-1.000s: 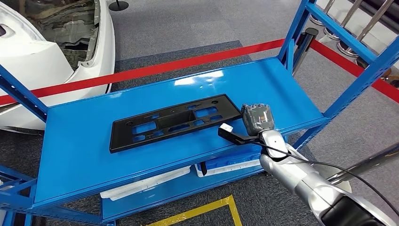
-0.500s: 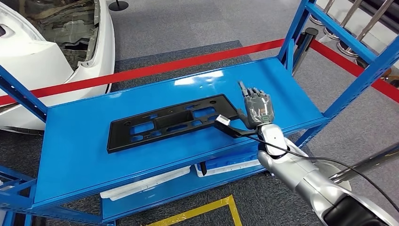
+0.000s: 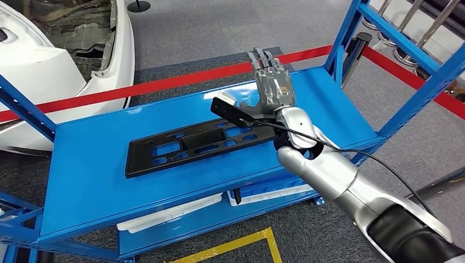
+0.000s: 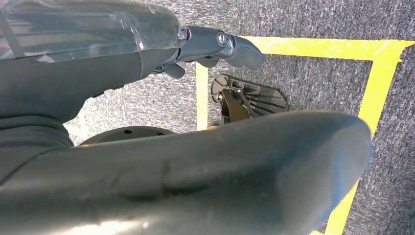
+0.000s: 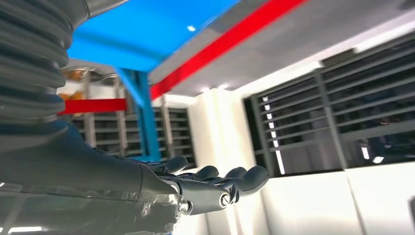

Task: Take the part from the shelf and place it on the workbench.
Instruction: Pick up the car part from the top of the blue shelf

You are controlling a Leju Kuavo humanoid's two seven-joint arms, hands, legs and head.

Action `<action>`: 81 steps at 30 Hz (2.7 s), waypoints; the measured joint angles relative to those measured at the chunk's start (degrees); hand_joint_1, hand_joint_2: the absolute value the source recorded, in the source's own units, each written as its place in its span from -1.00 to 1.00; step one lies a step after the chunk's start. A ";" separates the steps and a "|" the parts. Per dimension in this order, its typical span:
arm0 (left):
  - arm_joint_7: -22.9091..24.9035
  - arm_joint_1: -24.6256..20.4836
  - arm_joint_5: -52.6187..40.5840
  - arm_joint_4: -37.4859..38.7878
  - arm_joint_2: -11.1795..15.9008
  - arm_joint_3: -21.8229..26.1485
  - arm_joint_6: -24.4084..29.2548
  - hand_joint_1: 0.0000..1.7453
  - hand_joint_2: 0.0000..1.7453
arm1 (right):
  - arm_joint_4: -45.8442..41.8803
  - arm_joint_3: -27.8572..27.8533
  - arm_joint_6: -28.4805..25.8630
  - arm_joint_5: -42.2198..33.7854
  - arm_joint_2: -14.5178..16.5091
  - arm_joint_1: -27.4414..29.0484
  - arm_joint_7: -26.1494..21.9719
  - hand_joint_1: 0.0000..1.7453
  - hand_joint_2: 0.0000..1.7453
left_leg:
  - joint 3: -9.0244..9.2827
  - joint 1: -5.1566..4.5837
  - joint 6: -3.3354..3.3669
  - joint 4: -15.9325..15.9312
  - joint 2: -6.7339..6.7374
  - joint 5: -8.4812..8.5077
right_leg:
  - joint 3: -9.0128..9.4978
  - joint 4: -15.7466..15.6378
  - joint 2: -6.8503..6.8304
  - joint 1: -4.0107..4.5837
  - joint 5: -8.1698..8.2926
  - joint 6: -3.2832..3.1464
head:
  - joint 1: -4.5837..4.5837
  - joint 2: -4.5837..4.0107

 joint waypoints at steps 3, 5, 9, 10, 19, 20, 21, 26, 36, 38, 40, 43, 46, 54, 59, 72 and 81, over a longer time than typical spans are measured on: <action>-0.14 -0.03 0.11 -0.01 -0.05 0.00 -0.04 -1.00 -1.00 | -2.56 0.98 1.02 -2.49 0.52 -2.17 0.95 -1.00 1.00 | 0.00 0.00 0.00 0.00 0.03 0.00 | 0.00 0.00 0.02 0.00 0.00 0.00 | 0.01 0.00; -0.21 -0.05 0.10 -0.01 -0.07 0.00 -0.13 -1.00 -1.00 | -3.43 1.66 1.94 -4.59 0.83 -3.44 1.58 -1.00 1.00 | -0.02 -0.01 0.00 0.00 0.03 0.00 | 0.00 -0.01 0.02 -0.01 0.00 0.00 | 0.01 0.00; -0.22 -0.32 -0.54 -0.03 -0.07 -0.01 -0.33 -1.00 -1.00 | -2.74 2.84 3.05 -9.32 1.40 -5.94 -0.83 -1.00 1.00 | -0.03 -0.01 0.00 0.00 0.02 -0.01 | 0.00 -0.02 0.01 -0.01 0.00 0.00 | 0.01 0.00; -0.17 -0.46 -0.77 -0.06 -0.07 -0.01 -0.44 -1.00 -1.00 | -1.83 3.08 3.37 -10.57 1.55 -6.38 -2.05 -1.00 1.00 | -0.03 -0.01 0.00 0.00 0.02 -0.01 | 0.01 -0.02 0.01 -0.01 0.00 0.01 | 0.00 0.00; 0.56 -1.03 -1.17 -0.29 -0.09 -0.01 -1.19 -1.00 -1.00 | 9.48 5.33 7.97 -18.15 2.14 -6.88 -5.46 -1.00 1.00 | -0.04 -0.01 0.01 0.03 -0.07 0.00 | 0.02 -0.02 -0.03 -0.01 0.00 0.01 | 0.00 0.00; 0.68 -1.00 -1.15 -0.29 -0.09 0.00 -1.25 -1.00 -1.00 | 10.21 5.56 8.66 -18.80 2.13 -6.85 -5.15 -1.00 1.00 | -0.04 -0.01 0.01 0.03 -0.07 -0.01 | 0.01 -0.03 -0.03 -0.01 0.00 0.01 | 0.00 0.00; 0.83 -0.94 -1.11 -0.29 -0.09 0.00 -1.34 -1.00 -1.00 | 10.75 5.79 9.00 -19.21 2.11 -6.78 -4.89 -1.00 1.00 | -0.04 -0.01 0.01 0.04 -0.06 -0.01 | 0.00 -0.03 -0.03 -0.01 0.00 0.01 | 0.00 0.00; 1.10 -0.17 -1.01 -0.29 -0.09 0.00 -1.72 -1.00 -1.00 | 11.33 6.25 7.92 -19.33 1.69 -6.12 -4.31 -1.00 1.00 | -0.04 -0.01 0.00 0.04 -0.03 -0.03 | -0.05 -0.04 0.01 -0.01 -0.02 0.01 | 0.00 0.00; 0.96 0.03 -0.98 -0.29 -0.08 0.00 -2.04 -1.00 -1.00 | 8.38 7.18 15.41 -22.11 -0.53 -4.85 1.98 -1.00 1.00 | 0.00 -0.01 0.00 0.05 -0.02 -0.03 | -0.02 -0.04 0.02 -0.01 -0.03 0.05 | -0.01 0.00; 0.97 0.07 -1.01 -0.29 -0.07 0.00 -2.19 -1.00 -1.00 | 5.67 7.46 18.22 -23.99 -1.50 -4.35 4.00 -1.00 1.00 | 0.00 -0.02 0.00 0.06 0.00 -0.03 | -0.02 -0.04 0.02 -0.02 -0.03 0.05 | 0.00 0.00; 1.03 0.10 -0.99 -0.29 -0.07 0.00 -2.32 -1.00 -1.00 | 2.90 7.84 19.79 -25.40 -2.34 -4.11 4.79 -1.00 1.00 | -0.01 -0.02 0.01 0.06 0.02 -0.04 | -0.02 -0.04 0.03 -0.02 -0.03 0.05 | 0.01 0.00; 1.33 0.18 -0.81 -0.29 -0.08 0.00 -2.39 -1.00 -1.00 | -0.44 8.67 21.78 -27.06 -3.02 -4.27 3.29 -1.00 1.00 | -0.02 -0.01 0.01 0.06 0.03 -0.05 | -0.02 -0.04 0.04 -0.02 -0.03 0.05 | 0.01 0.00; 1.48 0.21 -0.61 -0.30 -0.13 0.00 -2.30 -1.00 -1.00 | -1.65 10.13 23.61 -28.38 -3.03 -5.31 1.10 -1.00 1.00 | -0.02 0.00 0.00 0.05 0.03 -0.05 | -0.02 -0.04 0.03 0.00 -0.03 0.05 | 0.00 0.00; 2.00 0.19 -0.54 -0.41 -0.33 0.00 -1.63 -1.00 -1.00 | 1.86 15.49 24.40 -30.98 -2.66 -6.95 -2.48 -1.00 1.00 | -0.03 0.02 0.00 0.04 -0.04 -0.04 | 0.04 -0.04 -0.01 0.00 -0.04 0.06 | 0.01 0.00; 2.10 0.21 -0.33 -0.42 -0.33 0.00 -1.61 -1.00 -1.00 | 5.22 17.71 22.59 -27.55 -2.52 -6.98 -2.67 -1.00 1.00 | -0.03 0.00 0.00 0.05 -0.04 -0.05 | 0.03 -0.05 -0.01 -0.01 -0.04 0.06 | 0.01 0.00; 2.67 0.21 0.28 -0.44 -0.33 0.00 -1.75 -1.00 -1.00 | 14.10 20.65 28.52 -26.05 -3.77 -6.50 -0.39 -1.00 1.00 | -0.01 0.00 0.00 0.06 0.00 -0.05 | 0.02 -0.08 0.02 0.00 -0.04 0.06 | 0.01 0.00; 2.67 0.32 0.48 -0.56 -0.33 0.00 -1.57 -1.00 -1.00 | 17.13 21.43 26.30 -23.59 -4.96 -6.41 -1.90 -1.00 1.00 | 0.00 0.00 0.00 0.06 0.00 -0.05 | 0.02 -0.08 0.02 0.00 -0.04 0.06 | 0.01 0.00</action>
